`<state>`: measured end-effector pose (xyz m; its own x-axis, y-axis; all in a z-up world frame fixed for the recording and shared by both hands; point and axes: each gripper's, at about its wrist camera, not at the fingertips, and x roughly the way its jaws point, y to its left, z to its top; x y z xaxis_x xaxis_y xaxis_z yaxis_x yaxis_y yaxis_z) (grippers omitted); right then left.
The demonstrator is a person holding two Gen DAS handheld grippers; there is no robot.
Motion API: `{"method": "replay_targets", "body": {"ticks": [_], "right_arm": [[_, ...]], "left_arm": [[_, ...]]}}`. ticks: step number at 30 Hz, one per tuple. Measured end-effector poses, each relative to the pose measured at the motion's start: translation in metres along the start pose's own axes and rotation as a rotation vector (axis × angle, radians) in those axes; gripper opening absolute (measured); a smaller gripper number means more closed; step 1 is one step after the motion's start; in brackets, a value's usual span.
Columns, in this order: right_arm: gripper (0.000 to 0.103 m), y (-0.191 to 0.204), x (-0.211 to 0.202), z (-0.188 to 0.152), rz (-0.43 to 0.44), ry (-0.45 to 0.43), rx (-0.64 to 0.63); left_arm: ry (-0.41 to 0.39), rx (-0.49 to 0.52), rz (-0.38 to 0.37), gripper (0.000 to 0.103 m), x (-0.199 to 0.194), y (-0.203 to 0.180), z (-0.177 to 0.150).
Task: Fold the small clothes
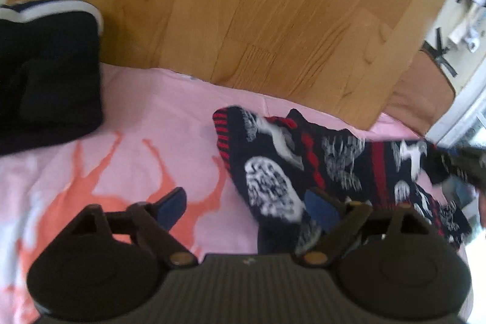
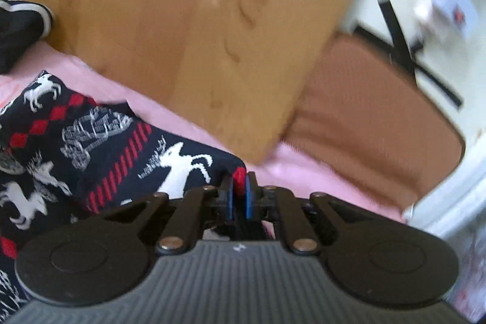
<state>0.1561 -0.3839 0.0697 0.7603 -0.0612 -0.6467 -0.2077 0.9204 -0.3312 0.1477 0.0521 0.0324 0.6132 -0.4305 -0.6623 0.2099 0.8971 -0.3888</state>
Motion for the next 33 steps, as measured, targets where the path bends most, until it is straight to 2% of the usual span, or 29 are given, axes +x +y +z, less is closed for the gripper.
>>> {"method": "replay_targets", "body": {"ticks": [2,3,4,5,6,7,8,11,13,15,17,18,19,20,22,26,29,33], "right_arm": [[0.011,-0.004,0.008,-0.008,0.022,0.027,0.016],[0.011,-0.003,0.013,-0.011,0.027,0.035,0.015],[0.011,0.006,0.015,-0.011,0.032,0.040,0.013],[0.011,0.008,0.019,-0.012,0.039,0.042,0.012],[0.011,0.017,0.025,-0.007,0.042,0.044,0.012],[0.011,0.020,0.025,-0.006,0.044,0.045,0.014],[0.011,0.021,0.024,-0.007,0.044,0.045,0.020],[0.011,0.024,0.026,-0.004,0.061,0.026,0.059],[0.011,0.016,0.018,-0.002,0.117,-0.002,0.120],[0.011,0.014,0.016,-0.004,0.142,-0.013,0.152],[0.017,0.019,0.026,-0.011,0.147,0.023,0.145],[0.024,0.022,0.034,-0.016,0.142,0.060,0.132],[0.037,0.025,0.042,-0.021,0.112,0.093,0.120],[0.041,0.027,0.046,-0.025,0.072,0.113,0.108],[0.041,0.027,0.046,-0.029,0.018,0.102,0.094],[0.043,0.019,0.024,-0.023,0.043,-0.022,0.180],[0.043,0.016,0.015,-0.020,0.079,-0.076,0.253],[0.042,-0.007,0.004,-0.040,0.124,-0.113,0.496]], "left_arm": [[0.024,-0.012,-0.016,0.089,0.021,-0.003,0.008],[0.034,-0.016,-0.021,0.080,0.031,-0.005,0.010],[0.048,-0.013,-0.019,0.054,0.042,-0.009,0.011],[0.072,0.000,-0.011,0.041,0.052,-0.013,0.011],[0.056,0.021,0.026,0.030,0.055,-0.016,0.011],[0.033,0.046,0.051,0.011,0.053,-0.019,0.011],[0.018,0.060,0.063,0.010,0.047,-0.019,0.011],[-0.067,0.012,0.069,0.010,0.020,0.002,0.014],[-0.069,-0.031,0.078,0.010,0.017,0.018,0.016],[-0.050,-0.030,0.143,0.010,0.025,0.021,0.013],[-0.019,-0.022,0.192,0.015,0.031,0.022,0.008],[-0.013,-0.034,0.193,0.023,0.031,0.024,0.005],[-0.024,-0.047,0.194,0.027,0.028,0.025,0.002],[-0.044,-0.058,0.194,0.028,0.021,0.025,0.000],[-0.082,-0.074,0.174,0.033,0.008,0.021,-0.002],[-0.152,-0.062,0.075,0.045,-0.011,-0.002,0.001],[-0.145,-0.031,-0.011,0.051,-0.002,-0.022,0.001],[-0.092,-0.016,-0.060,0.053,0.027,-0.033,-0.007]]}}
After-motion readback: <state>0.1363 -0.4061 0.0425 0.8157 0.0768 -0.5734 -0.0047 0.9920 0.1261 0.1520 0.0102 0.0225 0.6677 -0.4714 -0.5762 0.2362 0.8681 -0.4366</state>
